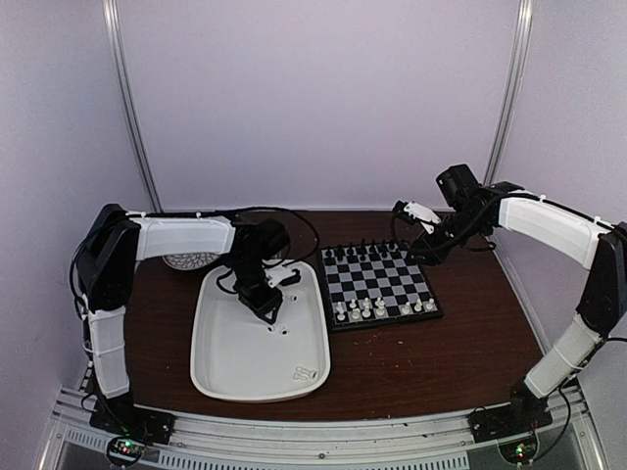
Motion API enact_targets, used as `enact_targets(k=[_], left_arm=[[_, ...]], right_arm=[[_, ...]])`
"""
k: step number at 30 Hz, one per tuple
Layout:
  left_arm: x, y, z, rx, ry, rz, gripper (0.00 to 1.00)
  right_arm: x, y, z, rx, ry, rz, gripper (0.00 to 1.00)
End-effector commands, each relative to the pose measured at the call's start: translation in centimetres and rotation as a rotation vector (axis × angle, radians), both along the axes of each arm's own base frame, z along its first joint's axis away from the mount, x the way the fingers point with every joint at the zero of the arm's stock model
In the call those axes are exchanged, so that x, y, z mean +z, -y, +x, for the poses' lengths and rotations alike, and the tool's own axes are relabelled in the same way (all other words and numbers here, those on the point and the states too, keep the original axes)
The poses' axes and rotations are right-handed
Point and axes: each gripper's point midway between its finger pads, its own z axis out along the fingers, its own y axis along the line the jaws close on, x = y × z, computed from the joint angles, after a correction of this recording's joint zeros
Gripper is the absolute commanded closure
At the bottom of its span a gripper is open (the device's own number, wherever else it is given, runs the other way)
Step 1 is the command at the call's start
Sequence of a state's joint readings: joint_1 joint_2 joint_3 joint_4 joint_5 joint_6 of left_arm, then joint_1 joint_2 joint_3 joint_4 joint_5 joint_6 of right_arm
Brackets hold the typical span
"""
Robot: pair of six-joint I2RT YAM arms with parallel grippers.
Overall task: Set up the chess pieces on the board
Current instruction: Pick up the storage box.
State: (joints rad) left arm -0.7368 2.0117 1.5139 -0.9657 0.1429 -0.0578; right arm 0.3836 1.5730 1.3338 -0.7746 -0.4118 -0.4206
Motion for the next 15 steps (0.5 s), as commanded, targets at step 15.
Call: enact_targets(k=[15], left_arm=[[-3.1,2.6,-2.1,0.342,-0.037,0.082,0.65]], right_arm=[[-0.7,0.0,0.1,0.011,-0.021,-0.002,0.66]])
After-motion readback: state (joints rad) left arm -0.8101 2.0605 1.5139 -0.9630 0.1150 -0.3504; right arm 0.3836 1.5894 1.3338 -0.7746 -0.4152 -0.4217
